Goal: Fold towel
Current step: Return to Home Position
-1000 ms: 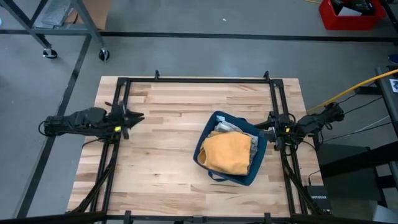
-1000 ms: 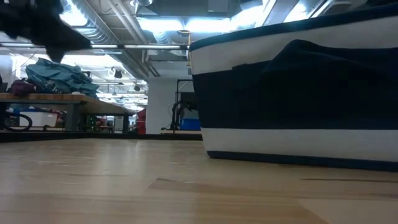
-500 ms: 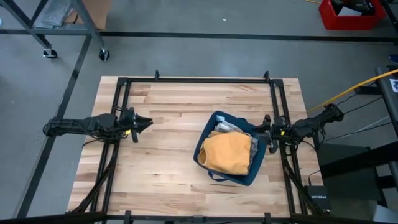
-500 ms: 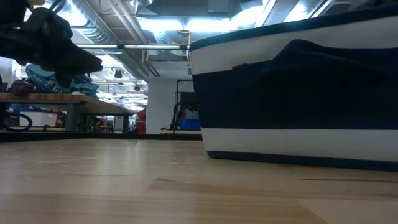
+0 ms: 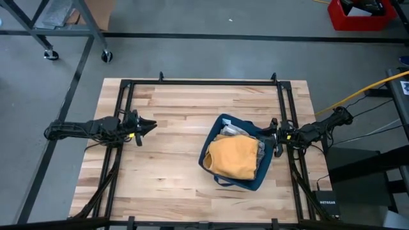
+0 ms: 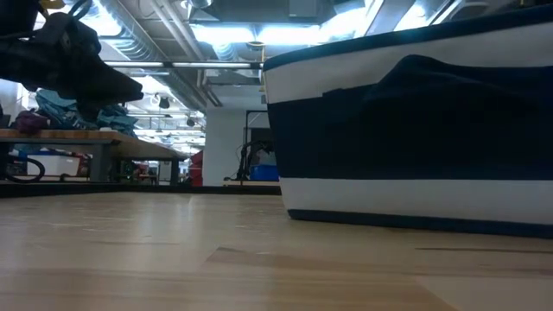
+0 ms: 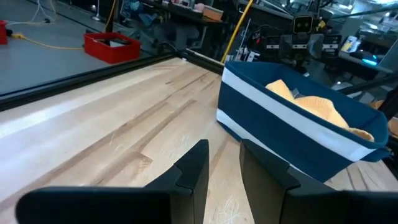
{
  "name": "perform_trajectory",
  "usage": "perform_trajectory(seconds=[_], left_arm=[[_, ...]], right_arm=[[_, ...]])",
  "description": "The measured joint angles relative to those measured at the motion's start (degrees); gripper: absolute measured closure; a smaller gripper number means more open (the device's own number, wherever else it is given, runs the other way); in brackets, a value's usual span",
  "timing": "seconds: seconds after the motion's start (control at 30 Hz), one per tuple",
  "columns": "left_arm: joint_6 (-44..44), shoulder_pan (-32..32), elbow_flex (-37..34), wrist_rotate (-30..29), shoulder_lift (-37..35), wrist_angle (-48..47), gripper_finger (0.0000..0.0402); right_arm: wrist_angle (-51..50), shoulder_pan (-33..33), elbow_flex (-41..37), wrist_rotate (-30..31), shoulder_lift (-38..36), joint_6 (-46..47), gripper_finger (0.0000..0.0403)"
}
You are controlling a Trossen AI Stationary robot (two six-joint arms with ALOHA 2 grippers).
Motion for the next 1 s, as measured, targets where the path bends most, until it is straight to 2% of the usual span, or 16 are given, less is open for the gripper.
perform_trajectory(seconds=[0.23,0.4,0.63,0.8,0.9,1.0], left_arm=[[0.4,0.0,0.0,-0.8,0.0,0.3,0.032],[4.5,0.0,-0.3,-2.7,0.0,1.8,0.032],[3.2,0.0,-0.3,-3.1,-0.1,2.9,0.032],[6.4,0.0,-0.3,-3.0,-0.1,7.7,0.032],[9.9,0.0,-0.3,-3.0,-0.1,8.3,0.032],[10.4,0.0,-0.3,-3.1,-0.1,6.1,0.032]], right_arm=[[-0.1,0.0,0.0,0.0,0.0,3.3,0.0242],[-0.2,0.0,0.0,-0.6,0.4,7.2,0.0242],[-0.3,0.0,-0.1,-0.8,0.4,6.1,0.0242],[-0.4,0.0,-0.1,-6.4,0.4,7.8,0.0242],[-0.5,0.0,-0.1,-9.1,0.3,6.2,0.0242],[-0.6,0.0,-0.1,-9.5,0.4,-0.9,0.0242]])
